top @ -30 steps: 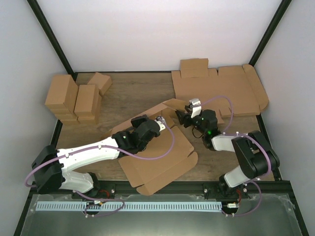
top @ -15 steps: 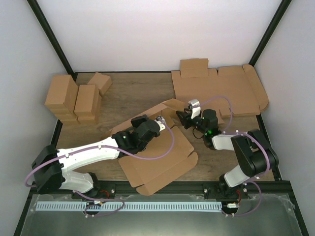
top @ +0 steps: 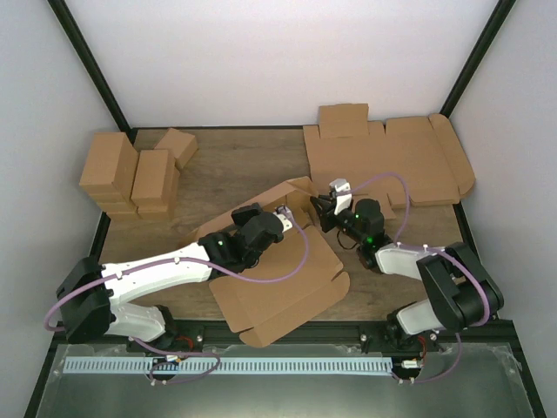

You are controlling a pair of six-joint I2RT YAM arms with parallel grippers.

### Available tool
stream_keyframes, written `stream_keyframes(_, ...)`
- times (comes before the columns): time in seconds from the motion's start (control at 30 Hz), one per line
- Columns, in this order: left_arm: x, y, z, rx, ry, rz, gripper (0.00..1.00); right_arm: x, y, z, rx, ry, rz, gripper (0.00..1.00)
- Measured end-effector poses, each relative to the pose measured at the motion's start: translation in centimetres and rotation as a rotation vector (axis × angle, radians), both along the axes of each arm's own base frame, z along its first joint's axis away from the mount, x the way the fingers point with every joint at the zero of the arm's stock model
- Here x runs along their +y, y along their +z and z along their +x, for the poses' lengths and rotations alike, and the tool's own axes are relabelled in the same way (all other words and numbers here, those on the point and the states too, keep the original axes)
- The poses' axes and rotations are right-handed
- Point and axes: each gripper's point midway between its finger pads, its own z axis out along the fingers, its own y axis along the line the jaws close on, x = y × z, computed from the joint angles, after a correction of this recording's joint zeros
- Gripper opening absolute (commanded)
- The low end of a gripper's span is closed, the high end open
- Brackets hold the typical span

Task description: Fold the paper box

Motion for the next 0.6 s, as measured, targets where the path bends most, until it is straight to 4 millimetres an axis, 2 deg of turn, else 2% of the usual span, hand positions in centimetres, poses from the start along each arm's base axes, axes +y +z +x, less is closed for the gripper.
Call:
stream_keyframes(0.1,0.1,0.0,0.0,-0.003,0.005,0.003,0.04,-0.2,0.2,-0.3,0.000,-0.022,-0.002,0.01)
stream_keyframes(0.27,0.2,0.1,0.0,-0.007,0.010,0.006,0.04,-0.8,0.4,-0.8,0.004,-0.054,-0.007,0.01)
stream_keyframes(0.6,0.2,0.3,0.1,-0.008,0.015,0.002,0.04,-0.4,1.0,-2.7,0.055,-0.059,-0.018,0.01)
